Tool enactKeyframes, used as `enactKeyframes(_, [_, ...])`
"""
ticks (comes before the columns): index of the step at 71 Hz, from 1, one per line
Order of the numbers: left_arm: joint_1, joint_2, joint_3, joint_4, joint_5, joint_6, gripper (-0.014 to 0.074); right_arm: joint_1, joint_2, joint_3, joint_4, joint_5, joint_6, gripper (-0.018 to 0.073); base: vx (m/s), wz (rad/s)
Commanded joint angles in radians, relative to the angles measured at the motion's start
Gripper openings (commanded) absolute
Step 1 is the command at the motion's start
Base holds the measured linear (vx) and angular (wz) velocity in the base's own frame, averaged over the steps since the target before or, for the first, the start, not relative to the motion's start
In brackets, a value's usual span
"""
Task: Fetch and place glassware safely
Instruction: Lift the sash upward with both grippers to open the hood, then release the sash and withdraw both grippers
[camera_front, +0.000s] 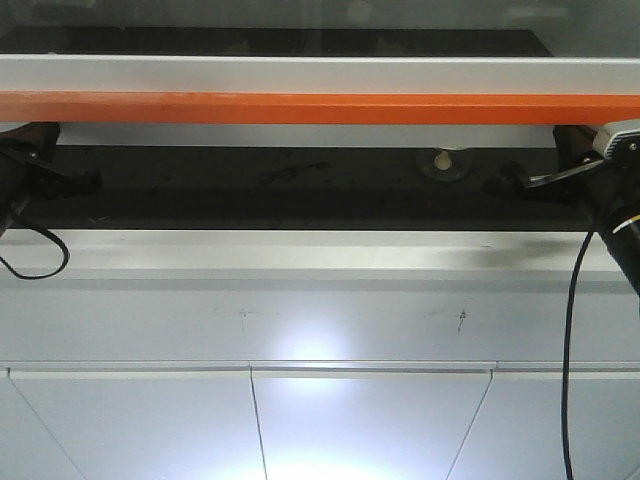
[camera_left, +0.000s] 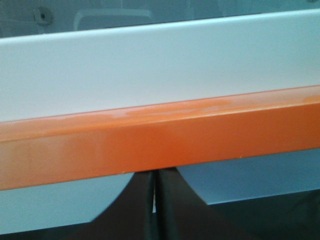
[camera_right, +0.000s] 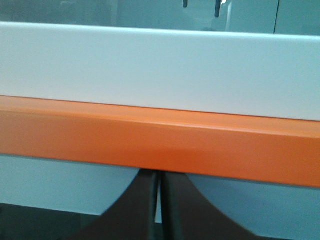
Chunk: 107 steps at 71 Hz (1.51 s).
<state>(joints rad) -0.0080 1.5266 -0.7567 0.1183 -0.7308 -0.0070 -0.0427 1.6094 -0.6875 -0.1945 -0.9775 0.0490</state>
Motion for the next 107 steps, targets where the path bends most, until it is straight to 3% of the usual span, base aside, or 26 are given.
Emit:
enactKeyframes(1, [-0.007,-0.069,-0.064,-0.006,-0.128,-0.004,-0.0007,-0.001,-0.059,-0.051,0.001,-0.042,-0.002,-0.0003,0.0,0.0])
enactKeyframes(107, [-0.007,-0.269,-0.257,-0.004,0.136,-0.011,-0.0007,0.0,-0.315,-0.256,-0.029,0.255,0.024,-0.0003,0.0,0.0])
